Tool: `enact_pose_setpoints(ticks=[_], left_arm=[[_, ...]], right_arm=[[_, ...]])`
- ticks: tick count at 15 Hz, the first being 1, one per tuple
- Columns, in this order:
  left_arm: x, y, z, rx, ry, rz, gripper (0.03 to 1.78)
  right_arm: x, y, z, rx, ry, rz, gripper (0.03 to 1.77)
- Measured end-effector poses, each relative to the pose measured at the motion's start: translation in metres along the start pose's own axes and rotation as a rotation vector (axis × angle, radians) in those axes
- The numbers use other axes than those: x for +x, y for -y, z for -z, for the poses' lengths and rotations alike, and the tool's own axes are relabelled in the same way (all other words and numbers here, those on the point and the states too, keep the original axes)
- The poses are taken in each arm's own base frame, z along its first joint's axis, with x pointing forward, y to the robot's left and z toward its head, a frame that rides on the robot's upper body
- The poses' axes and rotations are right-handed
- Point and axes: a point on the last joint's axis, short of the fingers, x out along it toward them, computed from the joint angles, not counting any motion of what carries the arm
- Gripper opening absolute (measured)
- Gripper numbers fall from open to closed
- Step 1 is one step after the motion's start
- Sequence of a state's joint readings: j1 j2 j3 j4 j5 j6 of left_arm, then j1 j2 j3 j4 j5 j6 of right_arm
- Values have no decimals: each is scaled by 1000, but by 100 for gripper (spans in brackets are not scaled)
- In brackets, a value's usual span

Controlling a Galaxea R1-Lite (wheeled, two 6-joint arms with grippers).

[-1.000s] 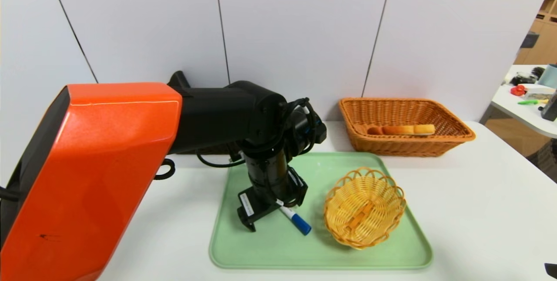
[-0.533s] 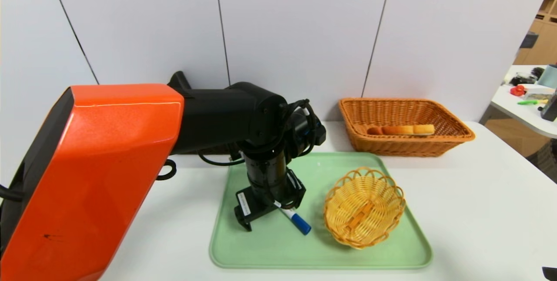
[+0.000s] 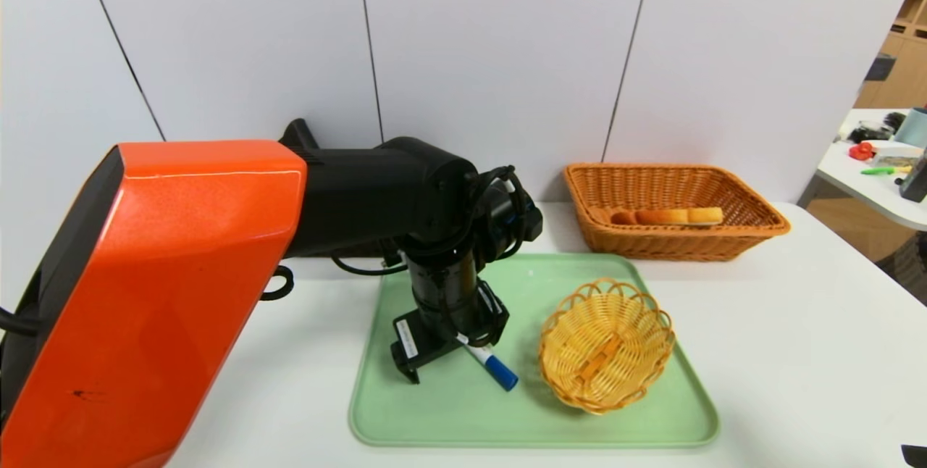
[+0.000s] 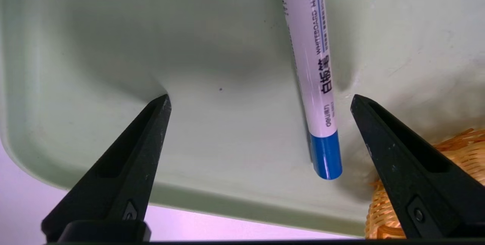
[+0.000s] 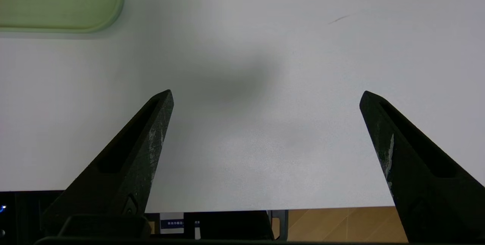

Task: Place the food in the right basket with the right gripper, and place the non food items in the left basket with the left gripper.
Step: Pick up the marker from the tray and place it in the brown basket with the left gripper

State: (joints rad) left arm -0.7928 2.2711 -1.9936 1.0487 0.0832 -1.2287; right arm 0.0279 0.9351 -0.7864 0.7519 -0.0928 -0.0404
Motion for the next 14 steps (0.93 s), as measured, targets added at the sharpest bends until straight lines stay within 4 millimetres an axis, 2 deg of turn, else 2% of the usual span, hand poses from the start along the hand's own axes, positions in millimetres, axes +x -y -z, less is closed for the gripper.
enact_pose_setpoints(ticks=[3, 7, 10, 11, 12, 14], left_arm=[[0, 1, -2, 23, 36, 7, 169], [1, 0, -5, 70, 67, -12, 111], [1, -1, -5, 104, 83, -28, 79], [1, 0, -5, 104, 85, -28, 62], [2, 0, -5, 105, 86, -27, 17], [2, 0, -4, 103, 85, -26, 17]], right_arm=[[0, 0, 0, -3, 1, -1, 170], [0, 0, 0, -4, -1, -2, 170], [0, 0, 1, -5, -2, -2, 170], [1, 0, 1, -6, -3, -3, 170], [1, 0, 1, -6, -4, -3, 170], [0, -1, 1, -8, -2, -5, 170]])
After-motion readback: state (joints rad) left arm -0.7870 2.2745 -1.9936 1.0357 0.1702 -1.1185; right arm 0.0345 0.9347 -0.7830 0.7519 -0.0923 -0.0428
